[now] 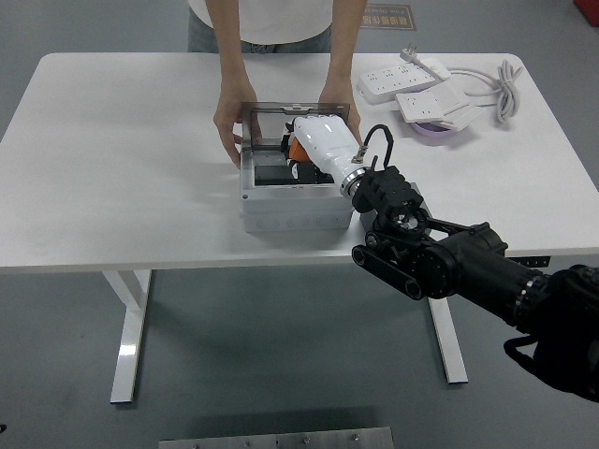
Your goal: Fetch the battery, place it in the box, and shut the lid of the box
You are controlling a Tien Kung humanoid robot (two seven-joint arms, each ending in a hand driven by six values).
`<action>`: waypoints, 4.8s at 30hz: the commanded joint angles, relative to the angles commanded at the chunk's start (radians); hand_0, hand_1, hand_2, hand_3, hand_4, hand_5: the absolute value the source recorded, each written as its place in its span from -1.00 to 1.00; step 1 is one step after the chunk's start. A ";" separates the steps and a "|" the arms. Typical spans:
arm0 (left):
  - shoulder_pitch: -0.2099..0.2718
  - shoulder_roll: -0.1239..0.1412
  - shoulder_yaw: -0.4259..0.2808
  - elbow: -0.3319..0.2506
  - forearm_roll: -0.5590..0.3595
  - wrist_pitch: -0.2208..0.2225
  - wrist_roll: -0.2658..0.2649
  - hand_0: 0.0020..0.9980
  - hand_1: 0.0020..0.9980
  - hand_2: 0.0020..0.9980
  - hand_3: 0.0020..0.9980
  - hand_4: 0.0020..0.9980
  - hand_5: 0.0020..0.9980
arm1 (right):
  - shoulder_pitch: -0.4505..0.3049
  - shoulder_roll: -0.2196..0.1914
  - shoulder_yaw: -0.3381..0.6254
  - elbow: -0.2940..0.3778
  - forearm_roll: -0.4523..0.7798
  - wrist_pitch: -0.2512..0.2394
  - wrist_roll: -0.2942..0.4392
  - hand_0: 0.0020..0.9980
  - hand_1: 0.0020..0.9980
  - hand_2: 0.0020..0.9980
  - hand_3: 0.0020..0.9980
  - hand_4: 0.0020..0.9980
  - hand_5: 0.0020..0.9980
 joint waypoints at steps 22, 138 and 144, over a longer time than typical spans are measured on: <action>-0.019 -0.001 -0.009 0.001 0.025 -0.016 0.000 0.71 0.84 0.72 0.74 0.83 0.80 | 0.015 0.000 -0.079 -0.038 0.025 0.019 0.020 -0.65 -0.49 -0.41 -0.25 -0.65 -0.91; -0.030 -0.015 -0.019 0.000 0.052 -0.037 0.000 0.72 0.84 0.72 0.75 0.82 0.81 | 0.022 0.000 -0.065 -0.078 0.189 -0.077 0.079 -0.58 -0.50 -0.37 -0.17 -0.55 -0.96; -0.031 -0.016 -0.020 0.000 0.052 -0.037 0.000 0.72 0.84 0.72 0.75 0.82 0.81 | 0.022 0.000 -0.064 -0.077 0.192 -0.073 0.081 -0.56 -0.49 -0.35 -0.02 -0.54 -0.96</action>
